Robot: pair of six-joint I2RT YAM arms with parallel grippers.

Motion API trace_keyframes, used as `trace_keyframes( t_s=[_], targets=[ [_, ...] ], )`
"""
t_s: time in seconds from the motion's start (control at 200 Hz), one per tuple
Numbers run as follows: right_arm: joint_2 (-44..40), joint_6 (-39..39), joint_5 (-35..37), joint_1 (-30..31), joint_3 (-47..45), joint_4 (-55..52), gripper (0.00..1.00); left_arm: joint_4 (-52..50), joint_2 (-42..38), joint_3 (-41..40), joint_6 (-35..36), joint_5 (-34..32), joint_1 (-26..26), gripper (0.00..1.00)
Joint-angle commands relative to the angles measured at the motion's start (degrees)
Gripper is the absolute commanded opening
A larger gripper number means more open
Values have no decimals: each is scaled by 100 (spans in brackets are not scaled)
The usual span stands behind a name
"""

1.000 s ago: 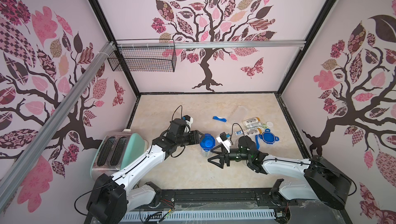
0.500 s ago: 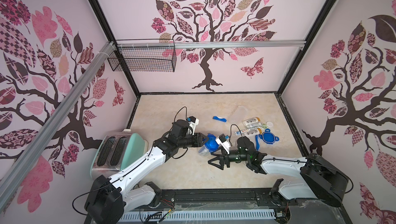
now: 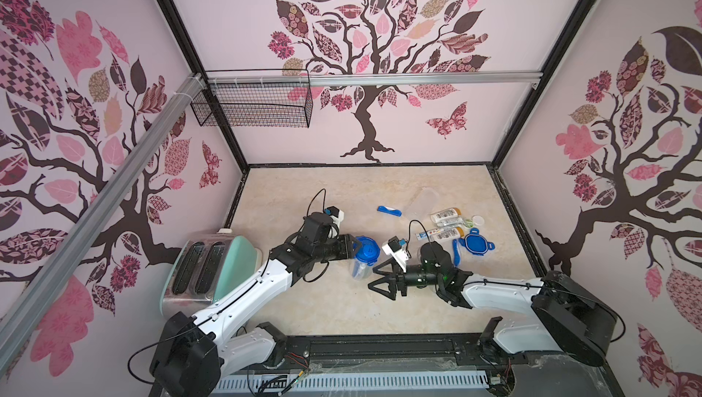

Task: Take out toiletry kits
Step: Adjust the container at the center of the board.

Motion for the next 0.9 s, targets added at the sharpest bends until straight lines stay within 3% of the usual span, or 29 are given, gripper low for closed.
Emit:
trace_keyframes(
  t_s=[0.0, 0.57, 0.895],
  targets=[
    [77, 19, -4, 17, 171, 133, 88, -128, -172, -86, 56, -129, 100, 41],
    [130, 72, -31, 23, 129, 163, 88, 249, 245, -156, 61, 404, 108, 35],
    [121, 79, -24, 16, 119, 197, 88, 877, 695, -169, 5, 1081, 109, 31]
  ],
)
